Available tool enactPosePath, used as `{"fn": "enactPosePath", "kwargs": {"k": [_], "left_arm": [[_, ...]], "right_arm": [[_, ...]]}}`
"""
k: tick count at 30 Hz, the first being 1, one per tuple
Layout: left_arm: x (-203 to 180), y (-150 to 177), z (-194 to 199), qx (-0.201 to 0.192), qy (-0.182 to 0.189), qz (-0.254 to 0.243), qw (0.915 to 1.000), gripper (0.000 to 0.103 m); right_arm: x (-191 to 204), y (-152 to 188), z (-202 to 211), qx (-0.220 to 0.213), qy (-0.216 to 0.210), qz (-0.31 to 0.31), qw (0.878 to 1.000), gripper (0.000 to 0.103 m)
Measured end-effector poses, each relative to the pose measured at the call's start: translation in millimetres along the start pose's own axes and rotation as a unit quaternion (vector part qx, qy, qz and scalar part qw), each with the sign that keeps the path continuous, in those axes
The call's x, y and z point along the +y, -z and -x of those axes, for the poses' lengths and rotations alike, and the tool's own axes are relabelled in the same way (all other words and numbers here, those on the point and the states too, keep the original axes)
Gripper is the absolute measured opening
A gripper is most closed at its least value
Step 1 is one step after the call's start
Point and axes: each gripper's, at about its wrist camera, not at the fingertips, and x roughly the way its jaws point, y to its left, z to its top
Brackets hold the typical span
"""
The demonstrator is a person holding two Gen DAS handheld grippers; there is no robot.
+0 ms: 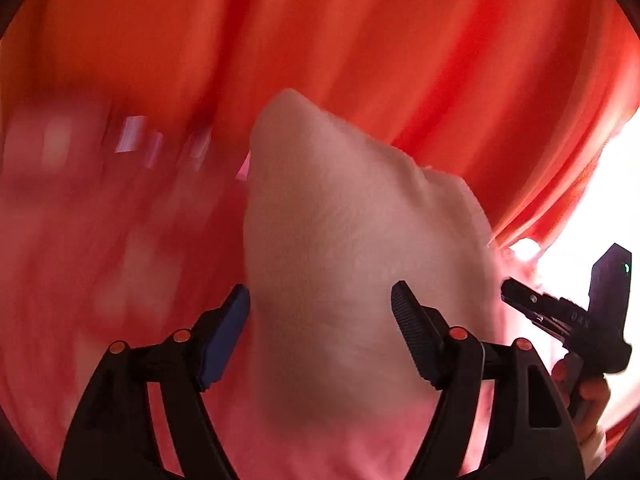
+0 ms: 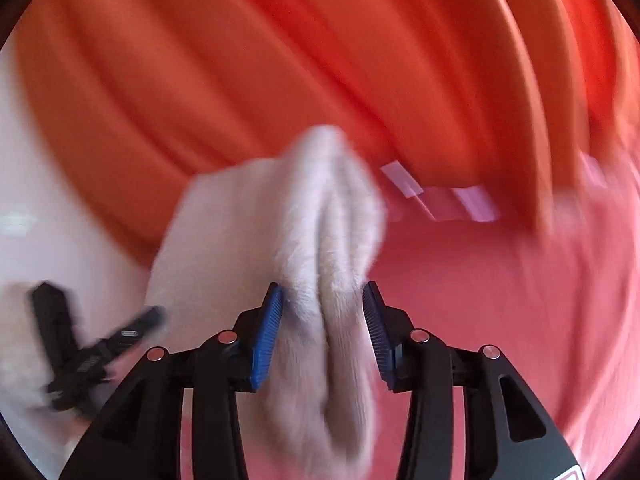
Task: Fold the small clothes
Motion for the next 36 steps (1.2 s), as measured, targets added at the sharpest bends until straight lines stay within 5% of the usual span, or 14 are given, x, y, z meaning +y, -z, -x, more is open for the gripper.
{"fn": "enactPosePath", "kwargs": {"k": [4, 7, 13, 15, 16, 20, 22, 25, 28, 31, 32, 34, 36], "left_arm": [[47, 21, -26, 0.020, 0.024, 0.110, 0.9934, 0.076], [53, 9, -29, 0.010, 0.049, 0.149, 0.9876, 0.095], [75, 23, -83, 0.080, 0.050, 0.184, 0.9784, 0.096], [74, 22, -85, 0.070, 0.069, 0.180, 0.9787, 0.097], [72, 19, -88, 0.078, 0.081, 0.173, 0.9784, 0.089], [60, 8, -87, 0.062, 0.114, 0.136, 0.9821, 0.053], [44, -8, -73, 0.037, 0.121, 0.104, 0.9865, 0.045], [9, -30, -32, -0.022, 0.154, 0.044, 0.9868, 0.044], [-8, -36, -7, -0.040, 0.168, 0.027, 0.9846, 0.048], [-4, -24, -25, -0.012, 0.120, 0.032, 0.9922, 0.062], [3, -15, -37, 0.004, 0.091, 0.030, 0.9954, 0.063], [23, 11, -74, 0.062, -0.006, 0.034, 0.9975, 0.062], [33, 19, -74, 0.058, 0.002, 0.069, 0.9959, 0.062]], "right_arm": [[-35, 9, -34, 0.036, -0.016, -0.053, 0.998, 0.052], [-34, -8, -44, 0.015, -0.038, -0.057, 0.998, 0.084], [-35, -3, -116, 0.109, -0.076, -0.094, 0.987, 0.087], [-23, -2, -122, 0.095, -0.073, -0.066, 0.991, 0.087], [-17, -2, -124, 0.094, -0.075, -0.056, 0.991, 0.084], [2, -7, -118, 0.079, -0.097, -0.026, 0.992, 0.035], [17, -16, -95, 0.052, -0.109, -0.007, 0.993, 0.031], [54, -29, -30, -0.025, -0.125, 0.039, 0.991, 0.031], [53, -29, 13, -0.073, -0.111, 0.043, 0.990, 0.034], [17, -18, -22, -0.019, -0.053, 0.010, 0.998, 0.051], [-10, -8, -50, 0.035, 0.002, -0.019, 0.999, 0.051], [-36, 0, -63, 0.074, 0.072, -0.055, 0.993, 0.041], [-35, -5, -41, 0.046, 0.040, -0.058, 0.996, 0.041]]}}
